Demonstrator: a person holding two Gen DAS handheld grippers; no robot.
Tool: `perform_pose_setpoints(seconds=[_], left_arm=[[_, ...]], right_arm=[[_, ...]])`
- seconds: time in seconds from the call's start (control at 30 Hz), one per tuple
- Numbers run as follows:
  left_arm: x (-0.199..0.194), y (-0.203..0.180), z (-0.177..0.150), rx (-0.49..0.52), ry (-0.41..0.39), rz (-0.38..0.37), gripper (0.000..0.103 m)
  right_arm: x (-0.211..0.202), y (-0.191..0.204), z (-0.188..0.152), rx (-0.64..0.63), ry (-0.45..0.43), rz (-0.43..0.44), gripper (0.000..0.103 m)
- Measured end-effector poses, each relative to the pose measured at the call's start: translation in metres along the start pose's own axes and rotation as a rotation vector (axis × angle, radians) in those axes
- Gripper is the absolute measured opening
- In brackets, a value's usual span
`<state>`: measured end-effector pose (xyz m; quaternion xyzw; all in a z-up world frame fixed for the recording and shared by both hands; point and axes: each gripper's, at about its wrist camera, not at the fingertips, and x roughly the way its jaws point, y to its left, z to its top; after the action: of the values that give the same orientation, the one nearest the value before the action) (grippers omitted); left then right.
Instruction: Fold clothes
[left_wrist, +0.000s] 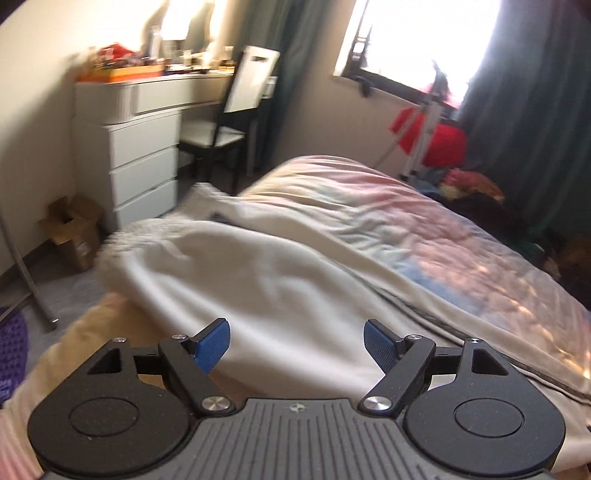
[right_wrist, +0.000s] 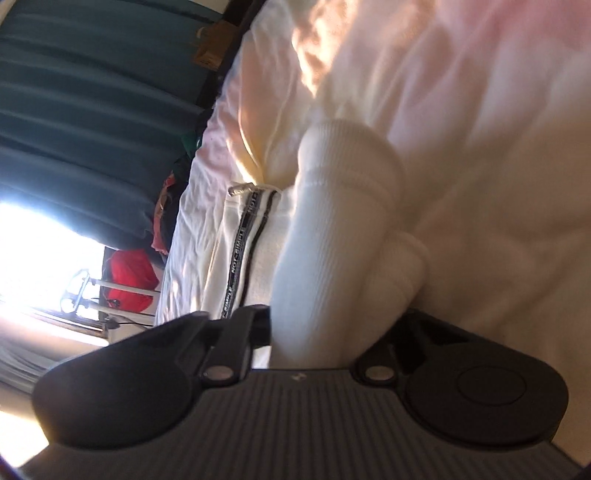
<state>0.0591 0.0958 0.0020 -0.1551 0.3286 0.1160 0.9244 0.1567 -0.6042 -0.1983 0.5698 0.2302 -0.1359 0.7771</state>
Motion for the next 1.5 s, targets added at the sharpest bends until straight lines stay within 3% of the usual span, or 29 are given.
perform_pose_setpoints(seconds=[0.17,0.27,0.43,0.6,0.9,1.13,1.37,1.5], left_arm=[[0.038,-0.078,-0.028,0.137,0.006,-0.209,0.082],[0.066,-0.119,-0.056,0.264,0.006,-0.213,0.082],[0.109,-0.135,-0.1,0.42,0.066,-0.104,0.087],[0.119,-0.129,-0.117,0.44,0.059,-0.093,0.09],[0.115,-0.129,-0.114,0.441,0.059,-0.084,0.092],[0.113,-0.129,-0.11,0.443,0.067,-0.082,0.094],[0.11,-0.126,-0.102,0.416,0.071,-0.078,0.094],[0.106,-0.123,-0.095,0.391,0.047,-0.065,0.094]], right_arm=[[-0.004,0.012,-0.001,-0.082,-0.045,-0.035,0.015],[-0.007,0.02,-0.002,-0.132,-0.072,-0.056,0.015],[-0.008,0.019,-0.003,-0.148,-0.075,-0.068,0.014],[-0.006,0.028,-0.006,-0.229,-0.085,-0.109,0.014],[-0.008,0.042,-0.014,-0.329,-0.11,-0.164,0.014],[-0.007,0.085,-0.046,-0.713,-0.177,-0.323,0.015],[-0.016,0.125,-0.086,-1.063,-0.313,-0.399,0.015],[-0.029,0.15,-0.123,-1.256,-0.397,-0.367,0.015]])
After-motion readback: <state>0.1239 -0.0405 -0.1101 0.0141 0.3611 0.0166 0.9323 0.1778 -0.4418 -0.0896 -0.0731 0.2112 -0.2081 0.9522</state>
